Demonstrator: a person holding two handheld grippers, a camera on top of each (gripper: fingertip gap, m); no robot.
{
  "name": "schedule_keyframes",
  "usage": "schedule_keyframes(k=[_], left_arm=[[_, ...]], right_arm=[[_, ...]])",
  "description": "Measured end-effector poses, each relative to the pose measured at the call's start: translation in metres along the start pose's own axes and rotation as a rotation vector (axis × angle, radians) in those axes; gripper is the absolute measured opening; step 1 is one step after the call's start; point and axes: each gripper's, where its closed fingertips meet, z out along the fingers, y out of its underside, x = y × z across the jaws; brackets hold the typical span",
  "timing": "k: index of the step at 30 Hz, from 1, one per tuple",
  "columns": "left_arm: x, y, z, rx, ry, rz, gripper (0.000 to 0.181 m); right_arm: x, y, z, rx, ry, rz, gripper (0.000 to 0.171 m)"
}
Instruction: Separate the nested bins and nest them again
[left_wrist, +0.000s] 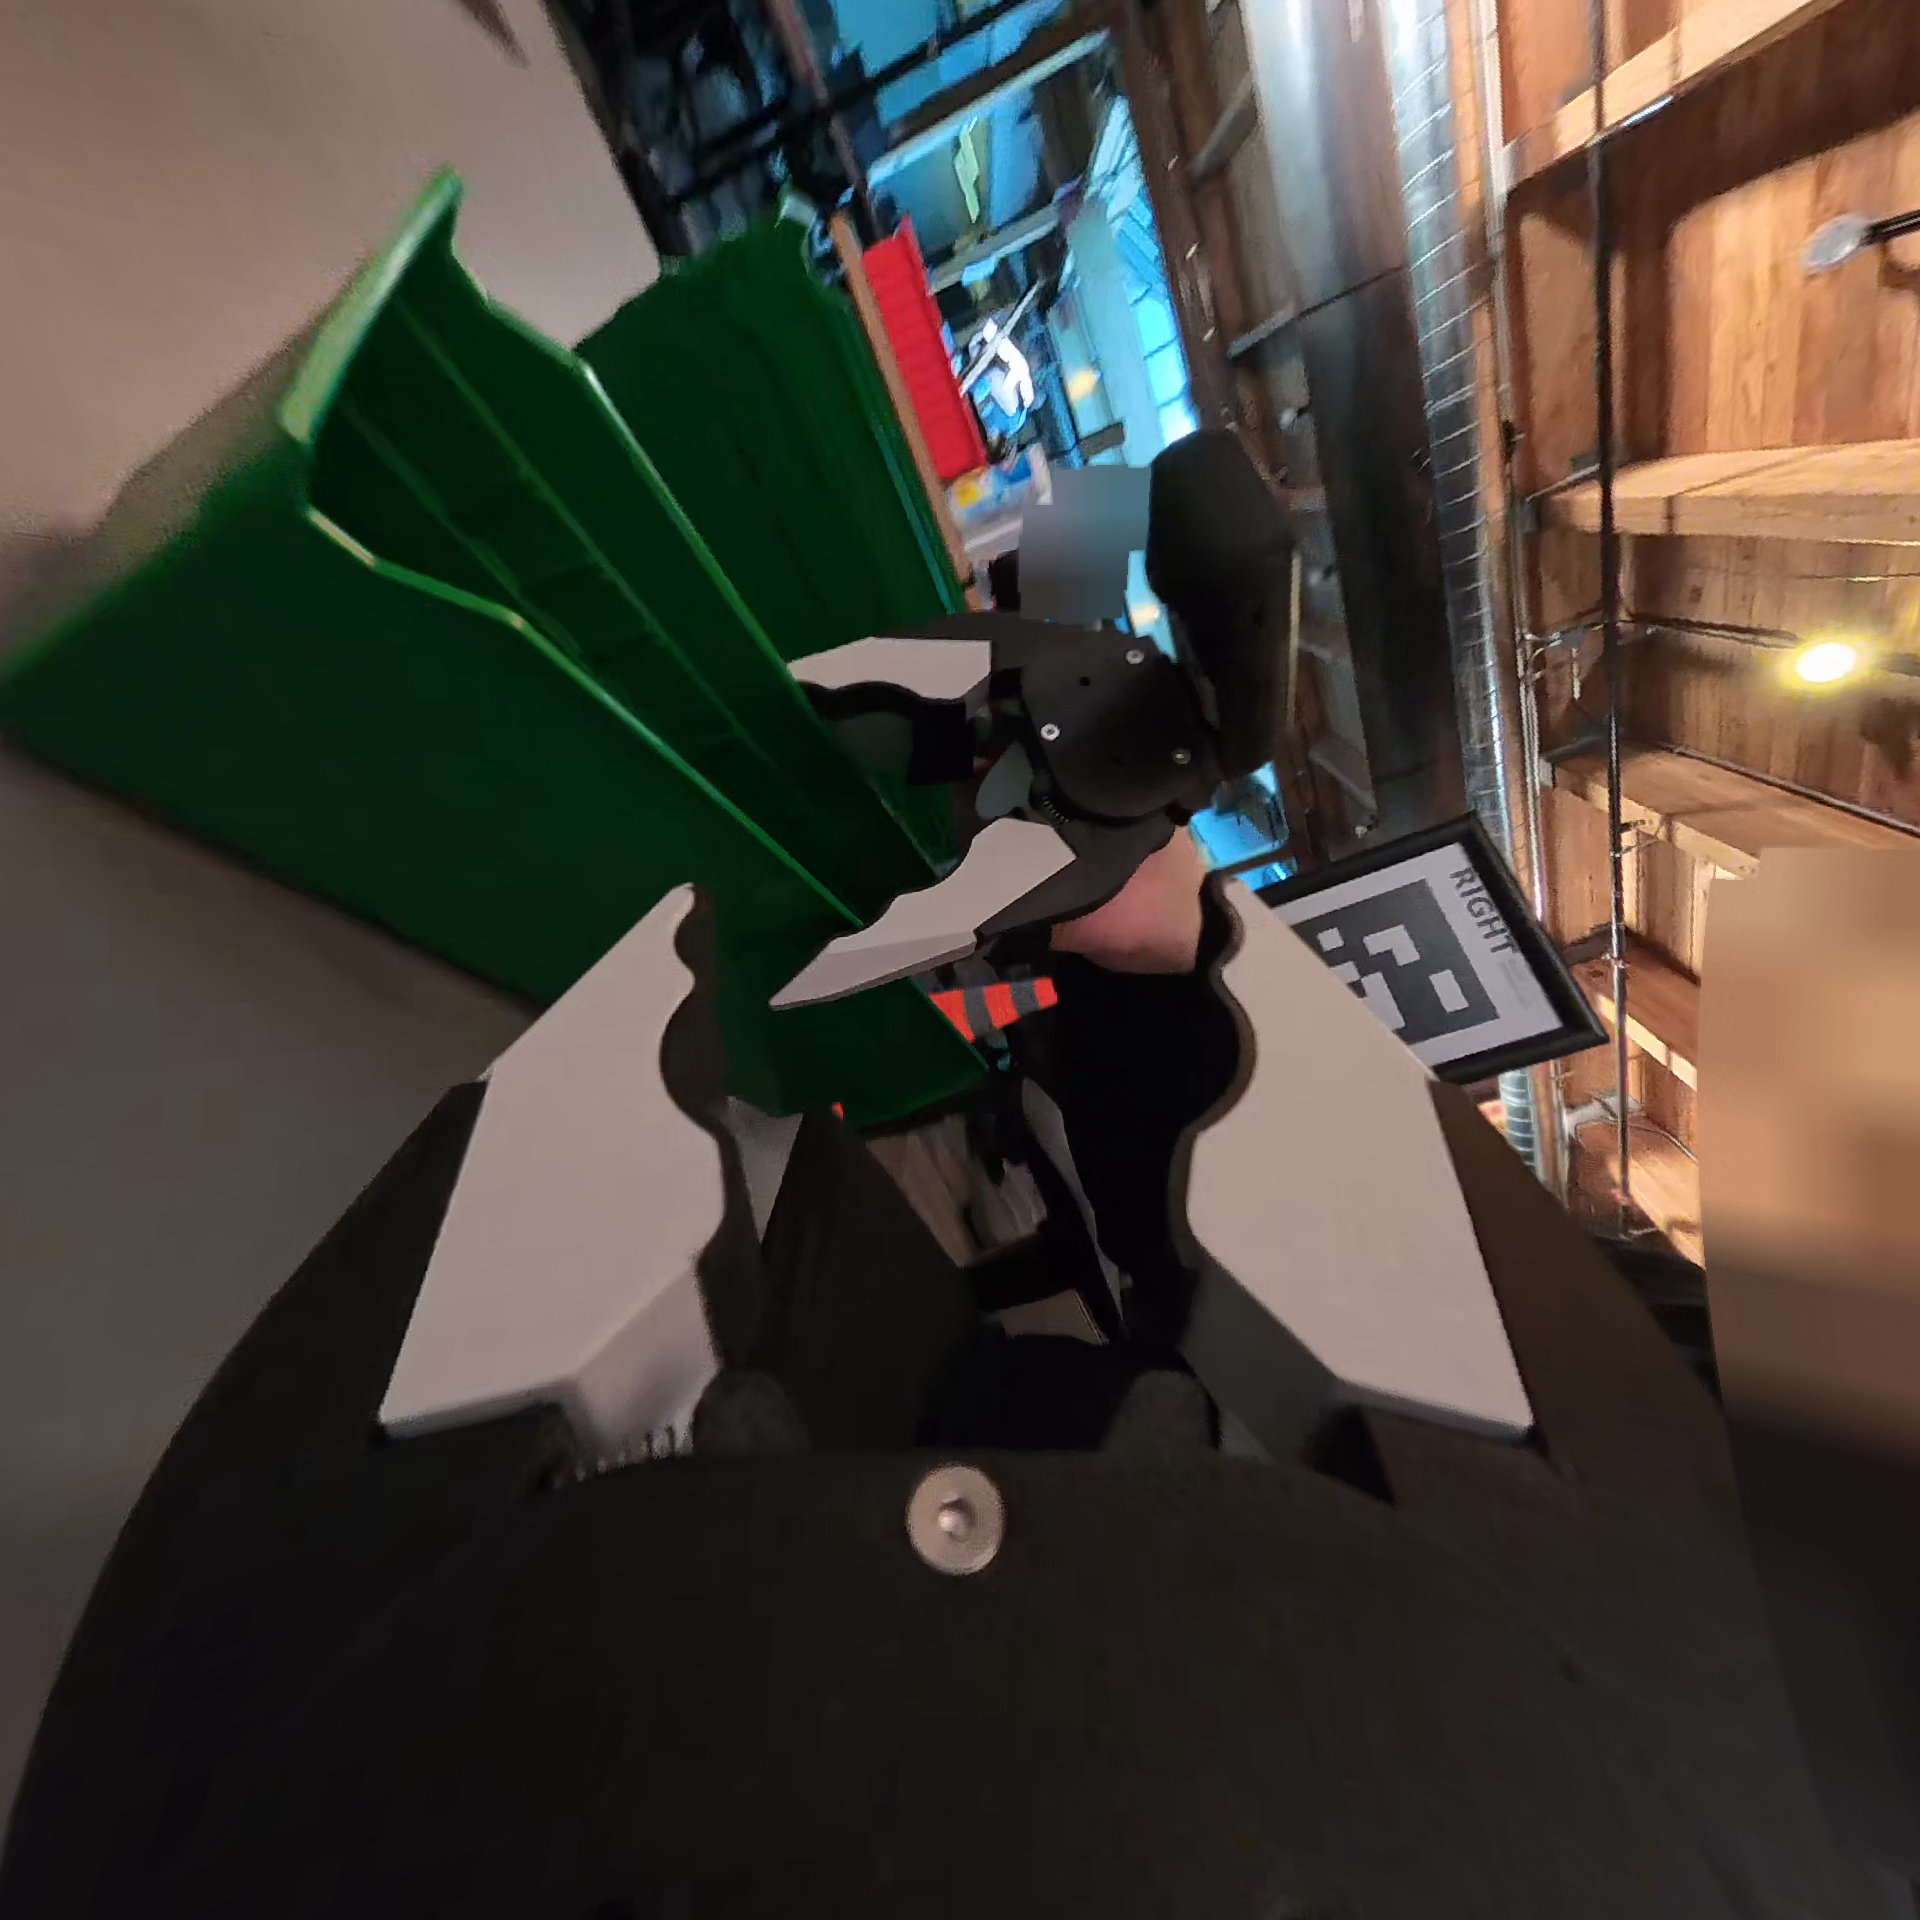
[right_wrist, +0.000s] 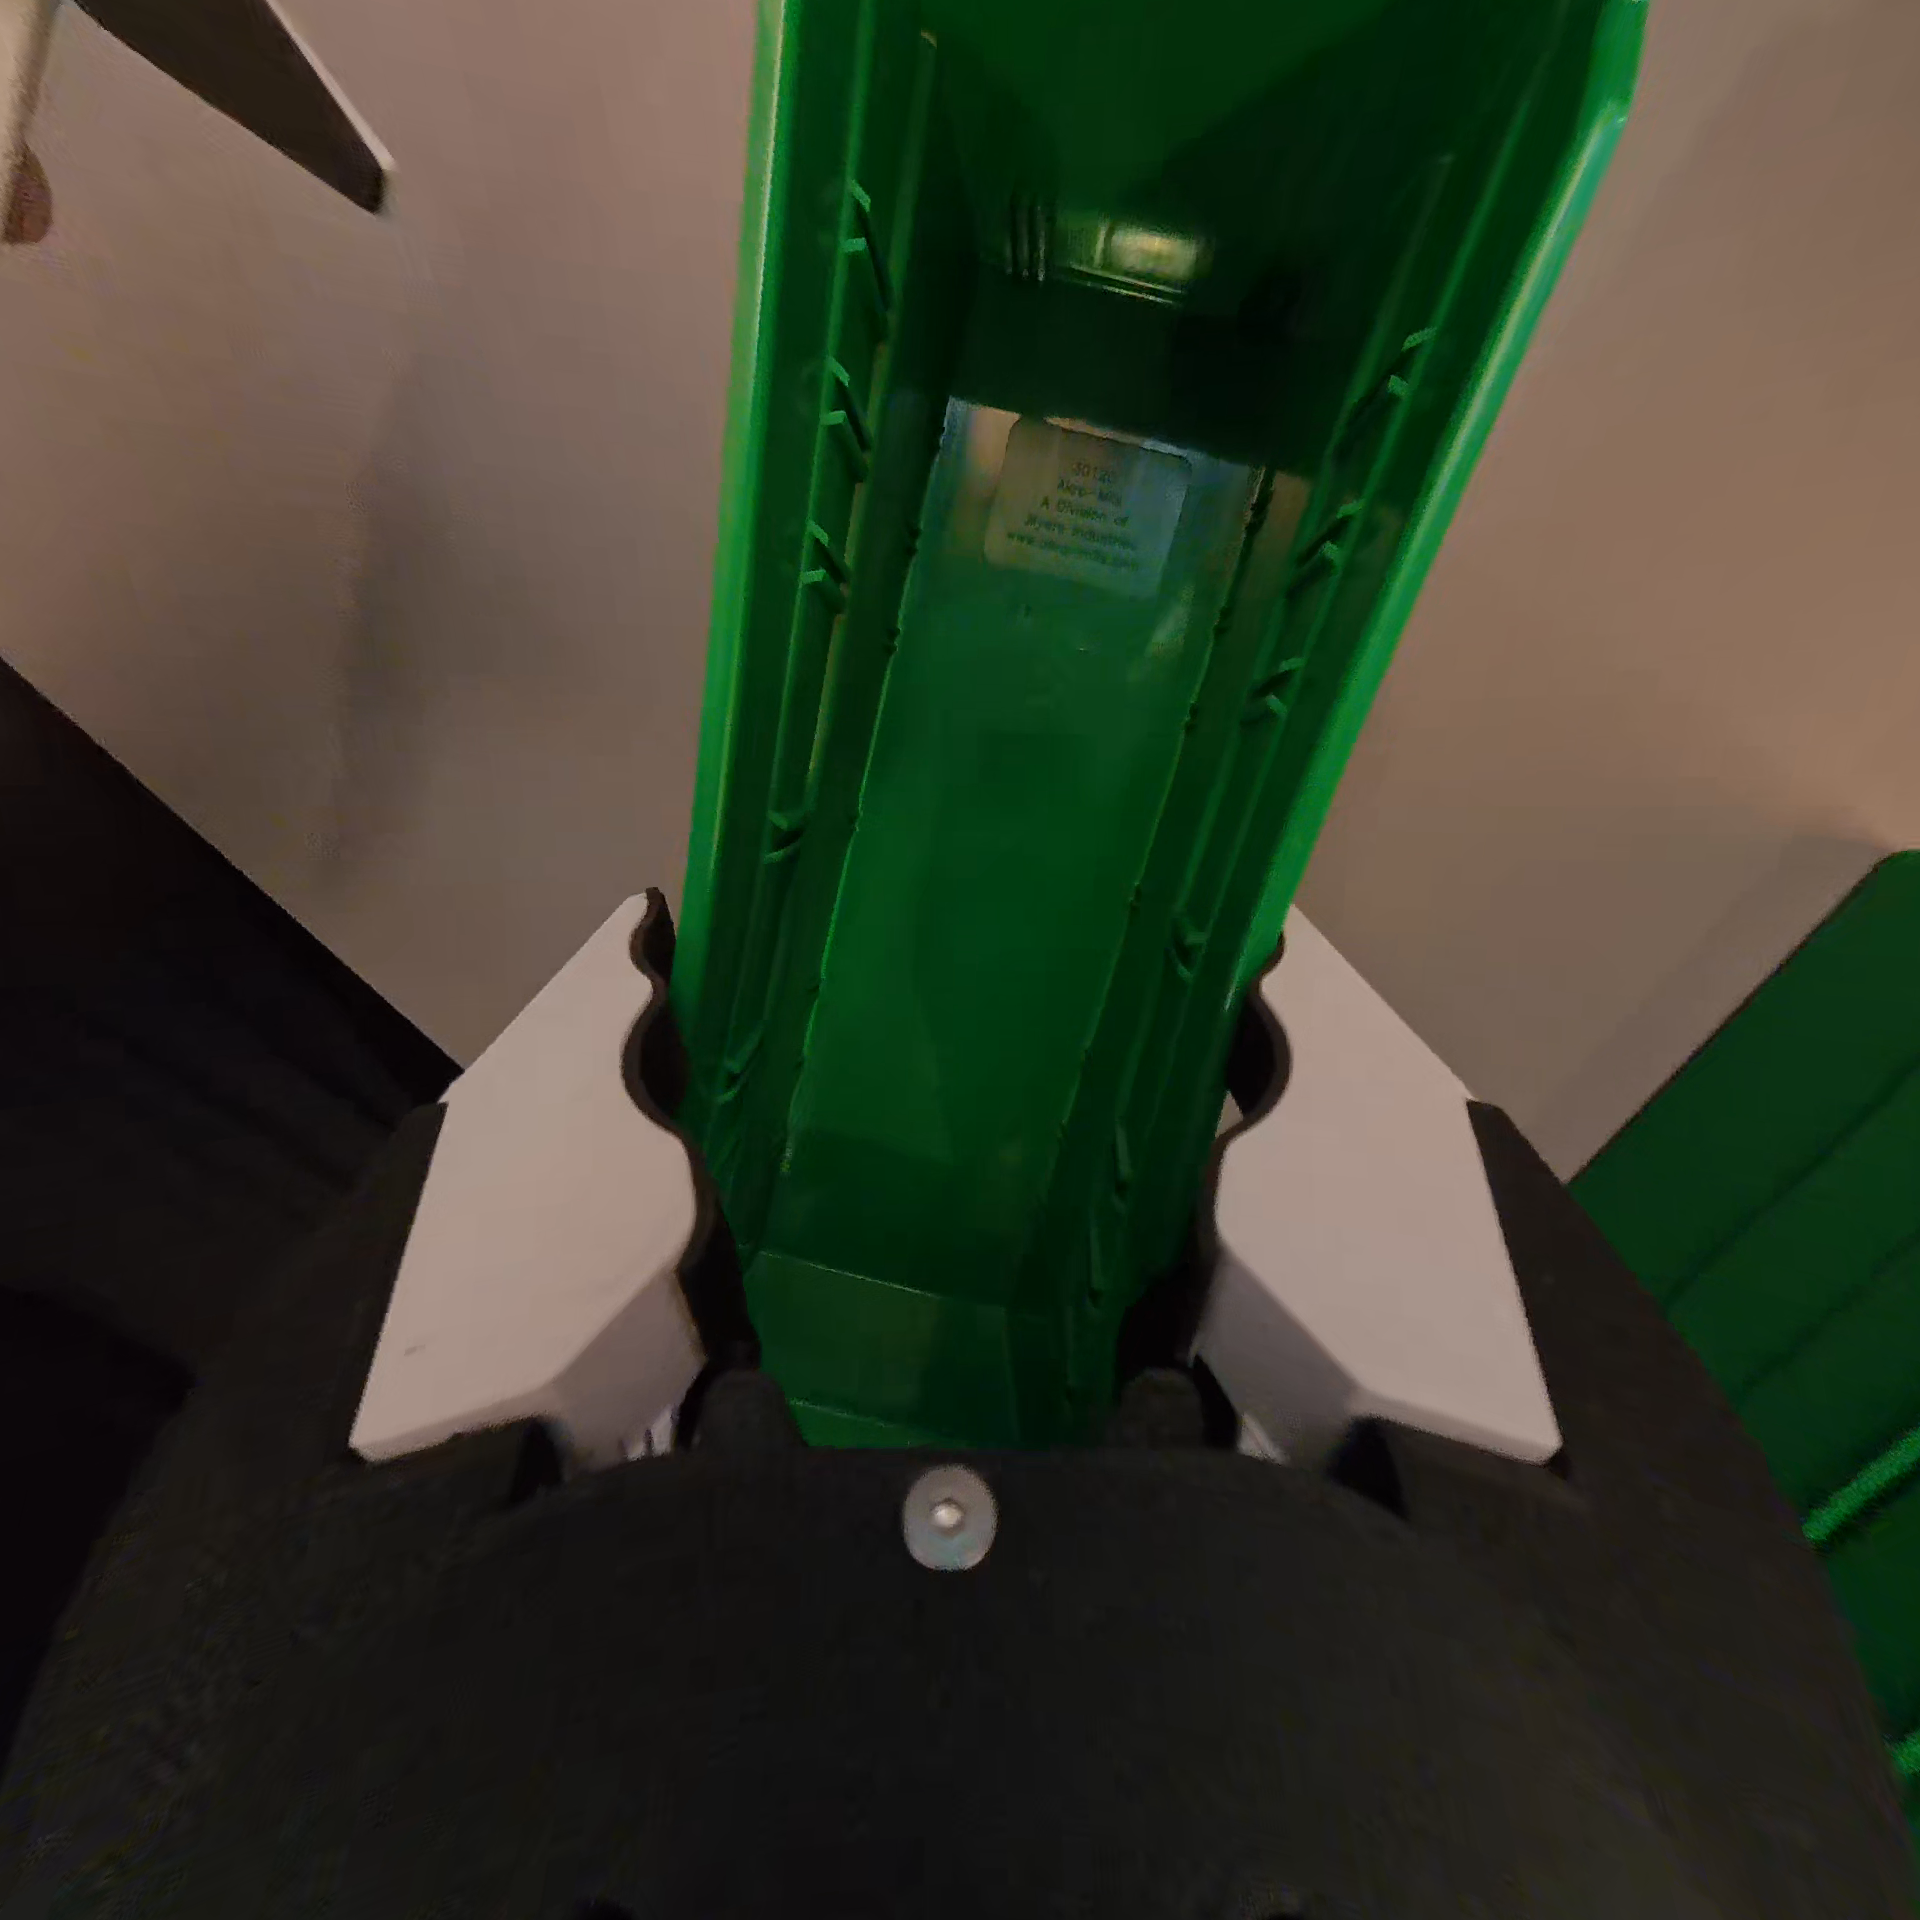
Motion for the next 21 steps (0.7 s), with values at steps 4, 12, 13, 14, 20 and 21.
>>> schedule_keyframes(k=[4, 12, 13, 14, 20, 21], left_arm=[[0.017, -0.012, -0.007, 0.049, 0.056, 0.059, 0.089], [0.020, -0.018, -0.015, 0.073, 0.041, 0.112, 0.089], [0.018, -0.019, -0.016, 0.074, 0.036, 0.111, 0.088], [0.017, -0.019, -0.016, 0.076, 0.034, 0.108, 0.088], [0.012, -0.017, -0.014, 0.066, 0.024, 0.097, 0.087], [0.011, -0.016, -0.013, 0.063, 0.022, 0.096, 0.087]], right_arm=[[0.017, -0.014, -0.034, 0.083, -0.011, 0.034, 0.104], [0.077, -0.024, -0.180, 0.243, 0.095, 0.114, 0.103], [0.087, -0.020, -0.201, 0.252, 0.125, 0.123, 0.103], [0.099, -0.014, -0.217, 0.256, 0.153, 0.137, 0.104], [0.159, 0.047, -0.236, 0.177, 0.247, 0.267, 0.105], [0.165, 0.056, -0.229, 0.154, 0.259, 0.282, 0.105]])
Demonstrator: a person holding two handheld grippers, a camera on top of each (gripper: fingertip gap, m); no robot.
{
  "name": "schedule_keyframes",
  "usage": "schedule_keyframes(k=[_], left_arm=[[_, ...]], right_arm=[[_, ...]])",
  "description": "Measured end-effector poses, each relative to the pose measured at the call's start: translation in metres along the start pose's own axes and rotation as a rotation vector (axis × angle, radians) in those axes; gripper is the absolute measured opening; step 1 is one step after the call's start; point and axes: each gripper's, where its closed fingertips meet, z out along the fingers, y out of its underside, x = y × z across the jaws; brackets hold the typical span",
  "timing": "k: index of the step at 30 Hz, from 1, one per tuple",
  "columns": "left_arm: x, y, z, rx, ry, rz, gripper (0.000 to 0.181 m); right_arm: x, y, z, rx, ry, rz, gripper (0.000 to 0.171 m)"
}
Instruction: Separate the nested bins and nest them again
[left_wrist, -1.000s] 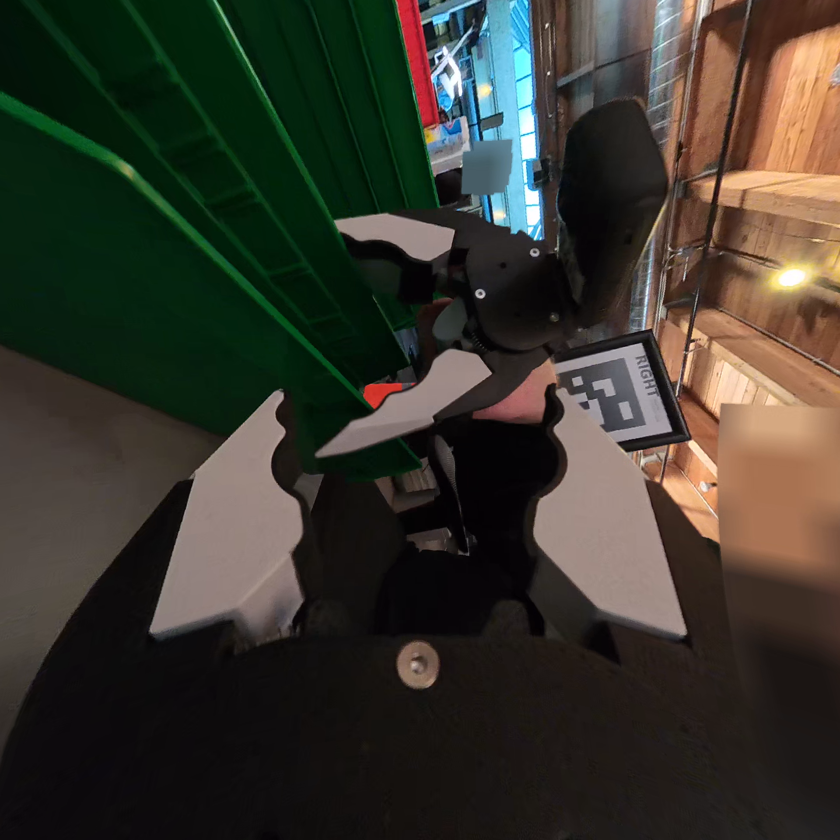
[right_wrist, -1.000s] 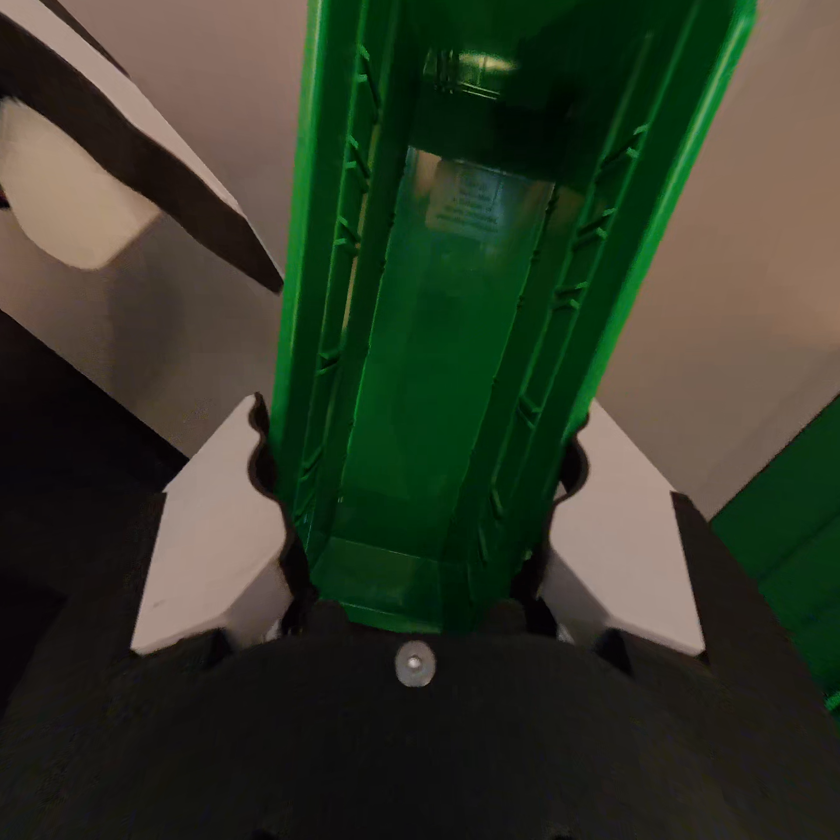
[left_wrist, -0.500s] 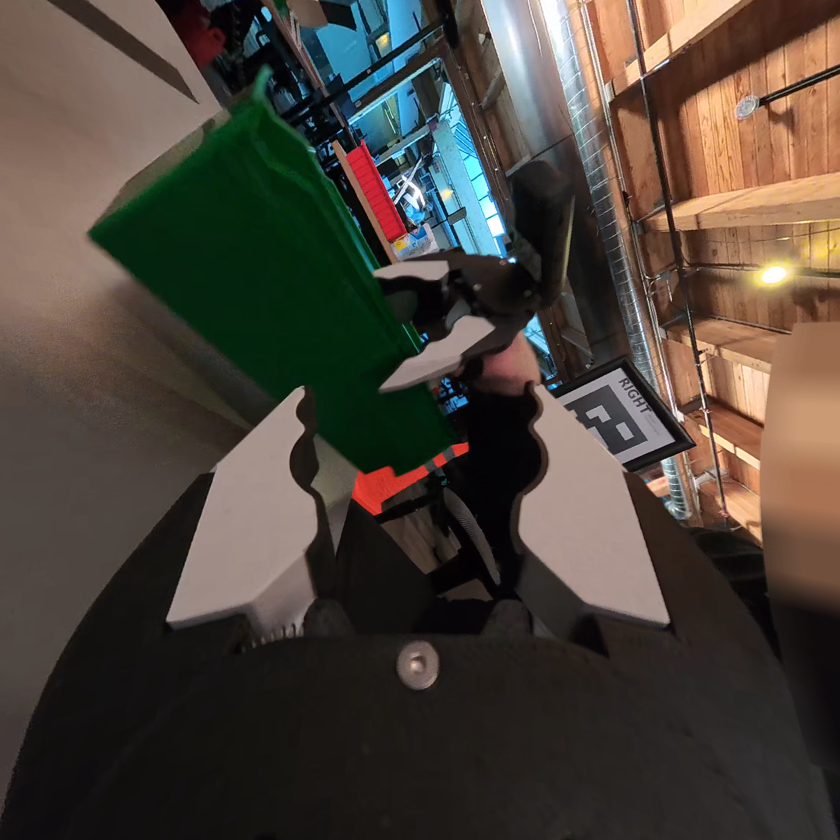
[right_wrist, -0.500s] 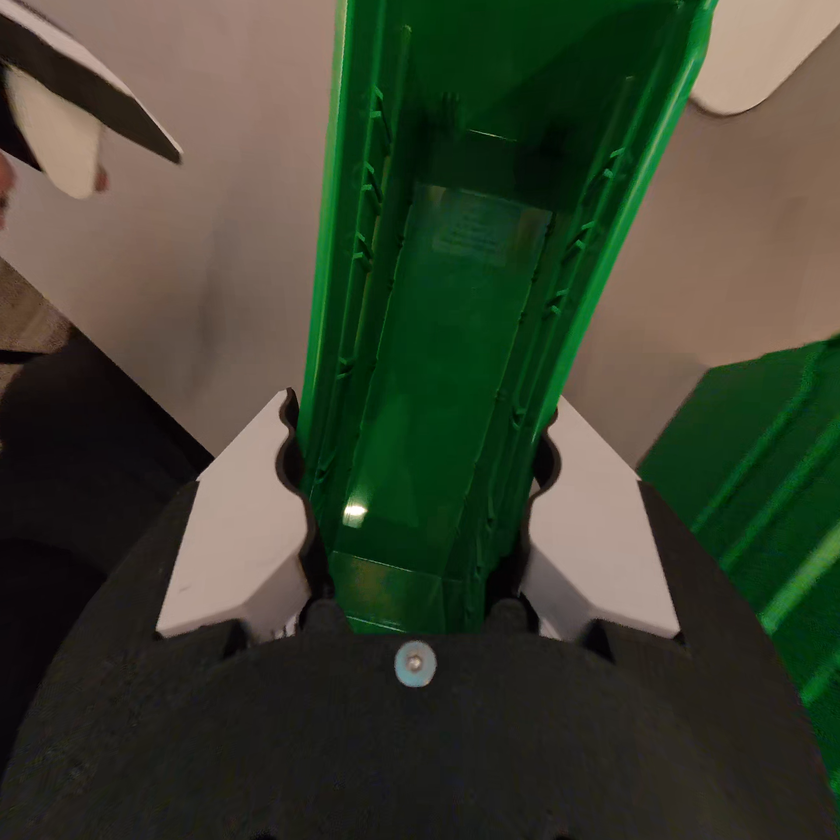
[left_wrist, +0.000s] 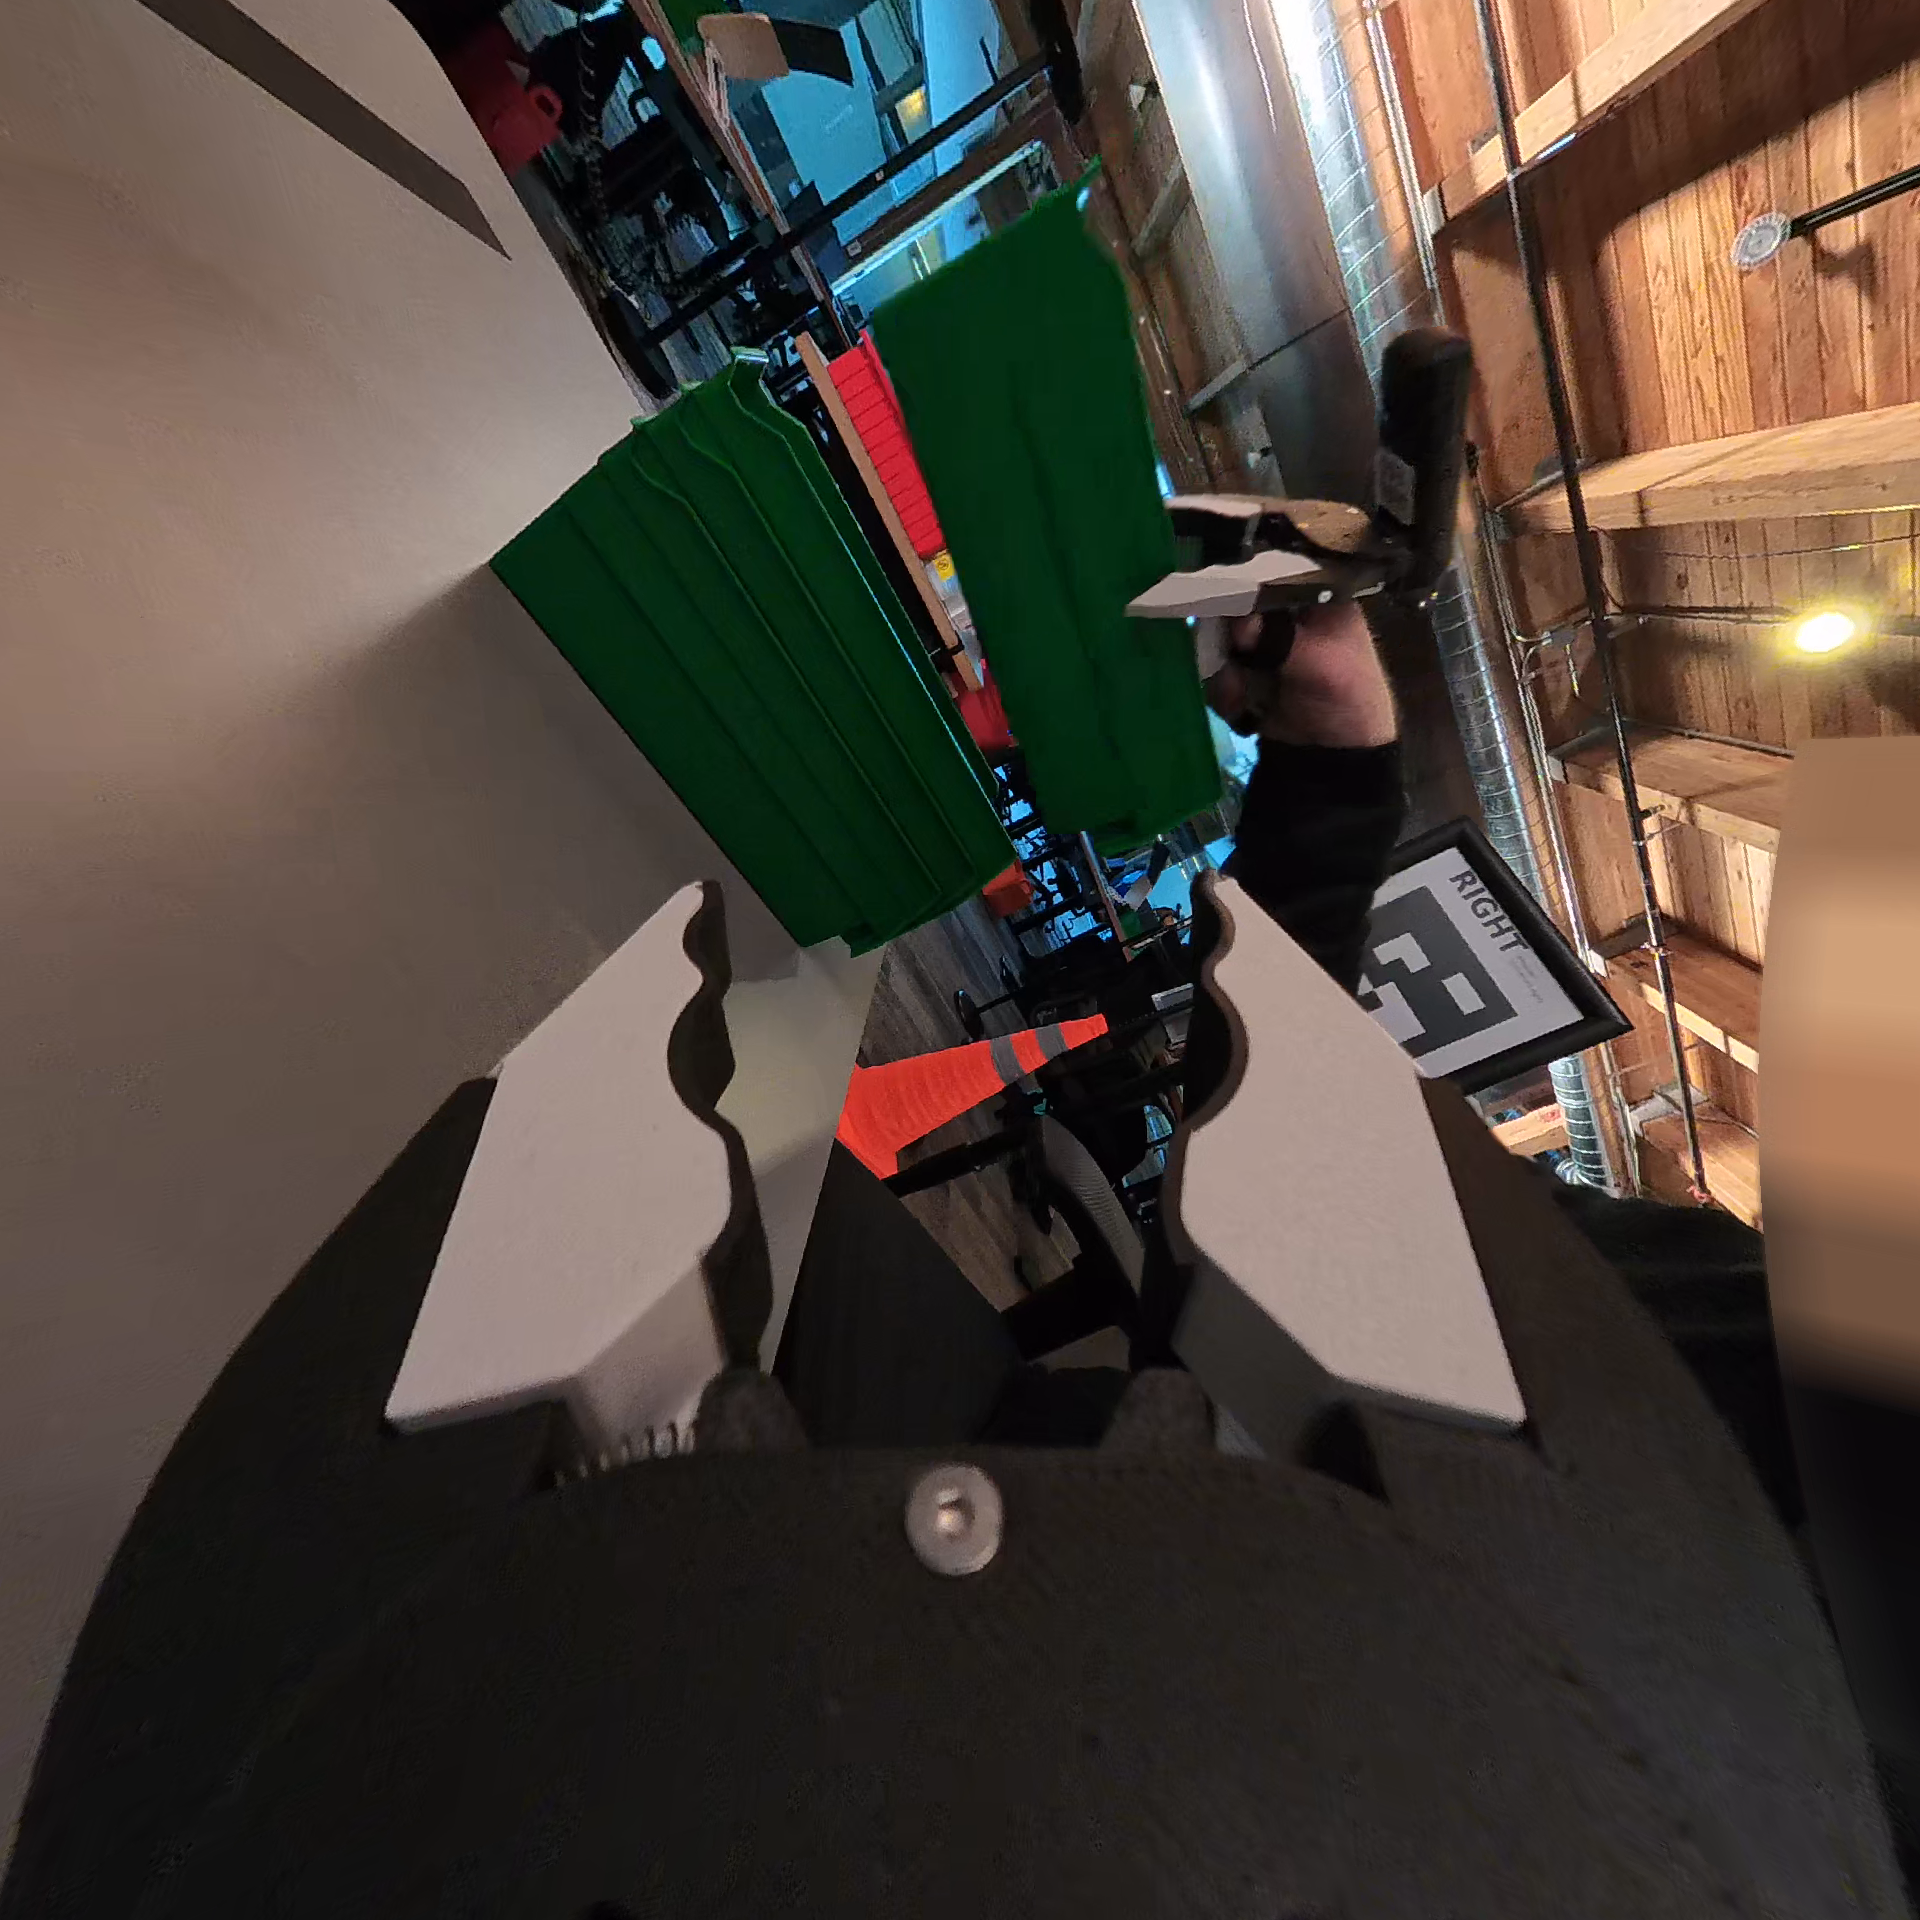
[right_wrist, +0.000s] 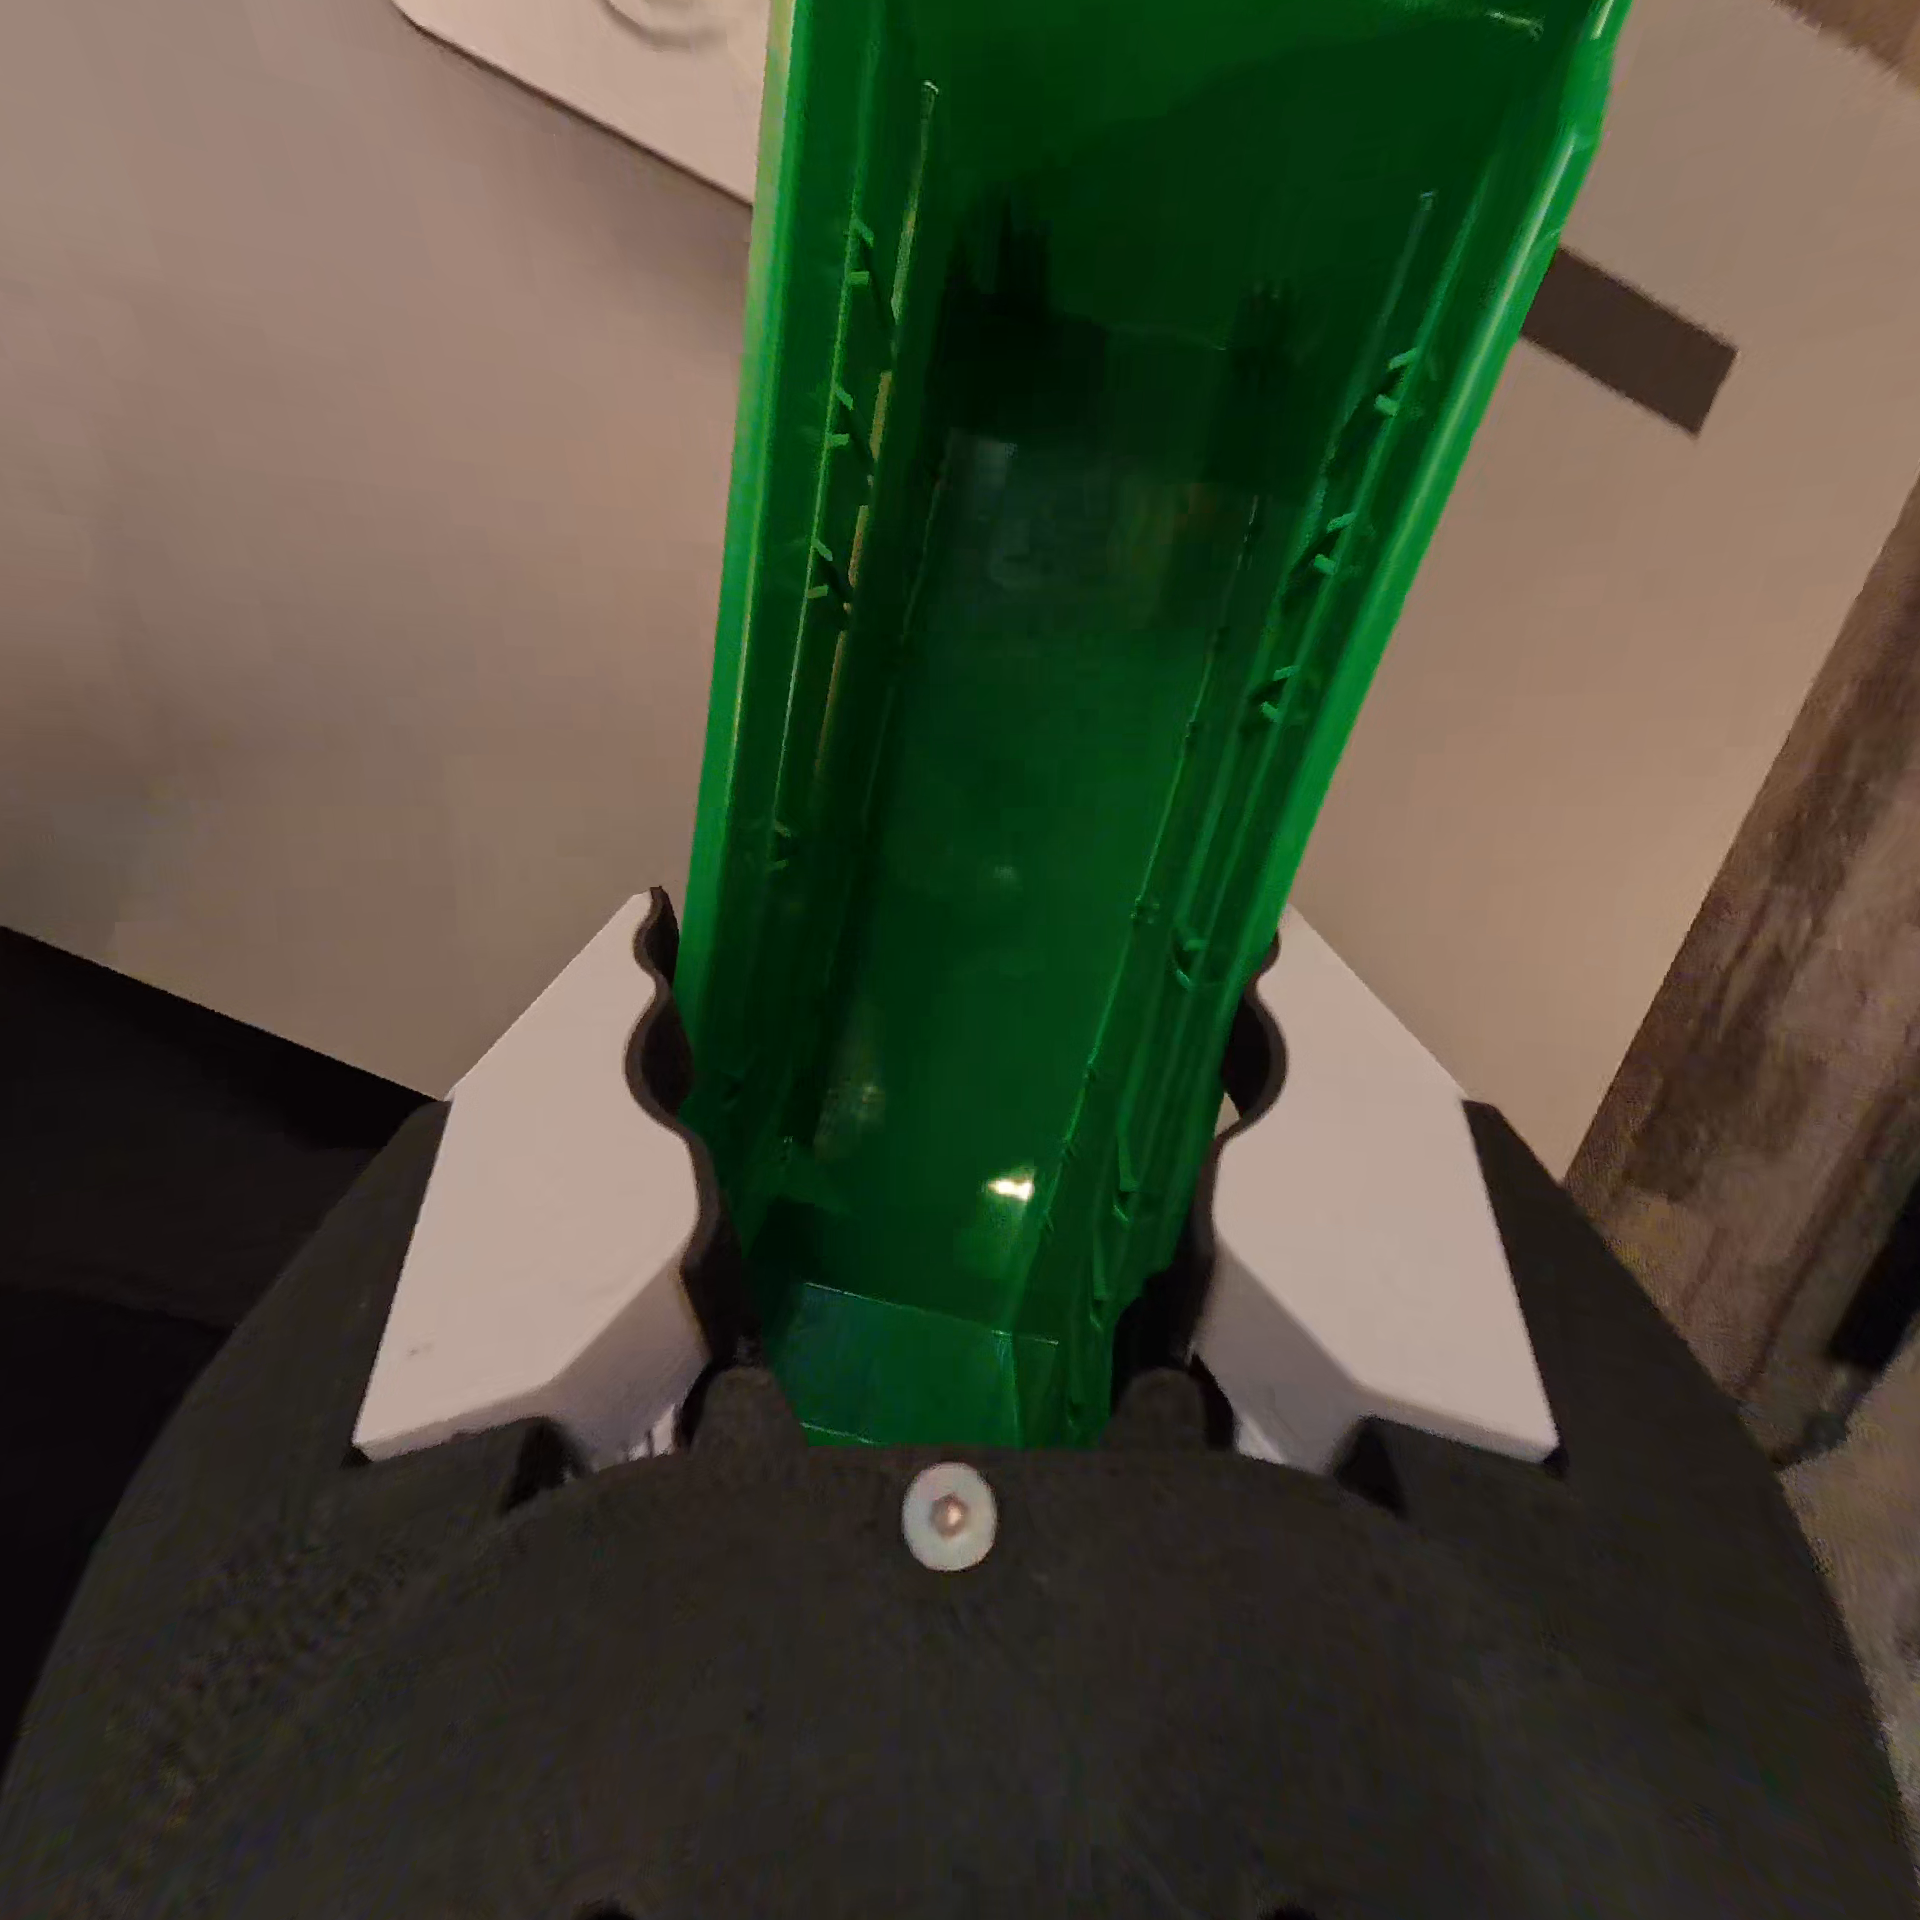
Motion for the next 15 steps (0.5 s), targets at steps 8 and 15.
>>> schedule_keyframes(k=[8, 15], left_arm=[[0.000, 0.003, 0.004, -0.010, 0.006, -0.013, 0.089], [-0.005, 0.003, 0.001, -0.009, -0.007, -0.013, 0.089]], right_arm=[[0.010, 0.038, 0.069, -0.129, -0.044, 0.049, 0.107], [0.010, 0.042, 0.100, -0.159, -0.082, 0.074, 0.111]])
